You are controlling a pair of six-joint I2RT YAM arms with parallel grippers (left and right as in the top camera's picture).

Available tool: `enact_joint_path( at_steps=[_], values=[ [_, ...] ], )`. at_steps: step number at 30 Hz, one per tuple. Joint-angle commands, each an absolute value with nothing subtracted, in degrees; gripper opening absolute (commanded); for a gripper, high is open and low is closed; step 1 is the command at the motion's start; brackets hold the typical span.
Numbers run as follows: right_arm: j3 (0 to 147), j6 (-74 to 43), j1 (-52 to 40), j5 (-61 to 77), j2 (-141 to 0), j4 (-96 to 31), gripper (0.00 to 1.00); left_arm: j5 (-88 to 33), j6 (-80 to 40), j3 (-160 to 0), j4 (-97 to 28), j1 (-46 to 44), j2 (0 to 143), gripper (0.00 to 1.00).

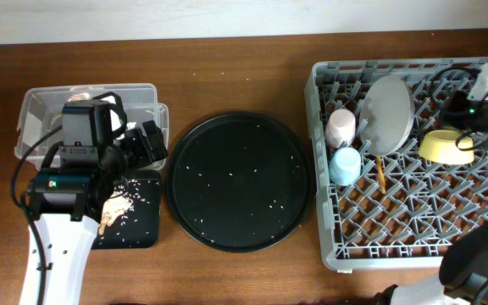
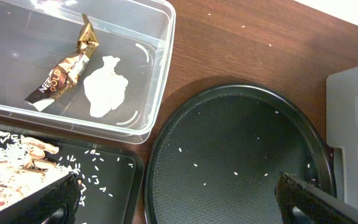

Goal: Sort waste into correct bins and load items into the dishwasher rack

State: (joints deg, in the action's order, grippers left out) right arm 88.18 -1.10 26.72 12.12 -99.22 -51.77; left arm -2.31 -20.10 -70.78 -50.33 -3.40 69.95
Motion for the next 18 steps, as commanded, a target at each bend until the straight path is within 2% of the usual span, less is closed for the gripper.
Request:
enact_joint_path(
  at_steps=[1, 11, 16, 18],
  values=[
    [88.29, -1.63, 26.74, 4.14, -102.94, -51.81, 0.14, -1.69, -19.44, -70.98, -50.24, -3.20, 69.41, 1.00],
    [89.25, -5.58, 29.71, 1.89, -105.95, -58.78, 0.05, -1.69, -19.44, -70.98, -50.24, -3.25, 69.41, 1.00],
    [94.43, -5.63, 30.04, 4.05, -103.92, -63.20, 0.08, -1.67, -19.42, -70.98, -50.24, -3.20, 69.41, 1.00],
    [97.78, -5.52, 30.02, 9.87, -103.31, -65.91, 0.15, -1.69, -19.44, -70.98, -50.24, -3.20, 69.41, 1.00]
  ],
)
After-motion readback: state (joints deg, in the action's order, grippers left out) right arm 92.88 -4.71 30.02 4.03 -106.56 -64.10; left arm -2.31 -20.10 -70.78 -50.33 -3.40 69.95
